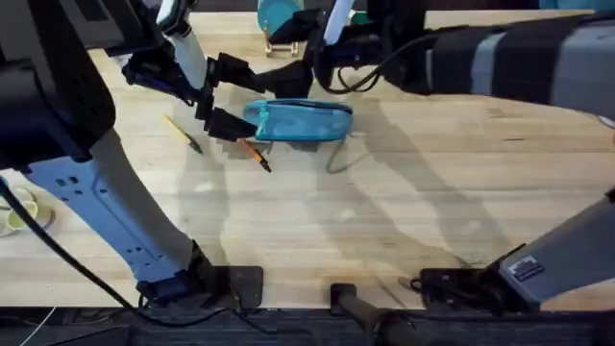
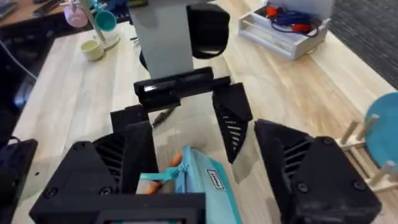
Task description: Unzip the bag, pick up the pens from the table one at a time and place them inside, then zip the bag closed.
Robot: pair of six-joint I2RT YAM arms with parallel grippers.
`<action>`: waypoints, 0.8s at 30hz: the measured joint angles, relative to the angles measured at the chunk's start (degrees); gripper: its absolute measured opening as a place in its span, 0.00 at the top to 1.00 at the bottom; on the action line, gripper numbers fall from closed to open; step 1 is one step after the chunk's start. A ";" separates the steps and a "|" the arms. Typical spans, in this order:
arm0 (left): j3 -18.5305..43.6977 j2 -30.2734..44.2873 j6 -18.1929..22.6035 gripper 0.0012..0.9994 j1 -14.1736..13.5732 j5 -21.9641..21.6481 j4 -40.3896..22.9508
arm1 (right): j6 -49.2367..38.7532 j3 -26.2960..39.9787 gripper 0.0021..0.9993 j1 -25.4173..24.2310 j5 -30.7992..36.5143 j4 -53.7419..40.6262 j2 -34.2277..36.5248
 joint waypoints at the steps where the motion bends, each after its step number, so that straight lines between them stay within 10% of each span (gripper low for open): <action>1: 0.00 0.01 0.00 0.01 0.00 0.00 0.01 | 0.02 0.02 0.00 -0.36 -0.01 -0.76 -0.66; 17: 0.02 -0.01 0.07 0.01 0.39 0.00 1.02 | -1.89 0.02 0.00 -5.02 6.28 -21.41 -9.49; 24: 2.98 -0.03 0.16 0.00 4.58 -2.68 -5.77 | -5.98 0.04 0.00 -5.57 13.79 -28.13 -16.72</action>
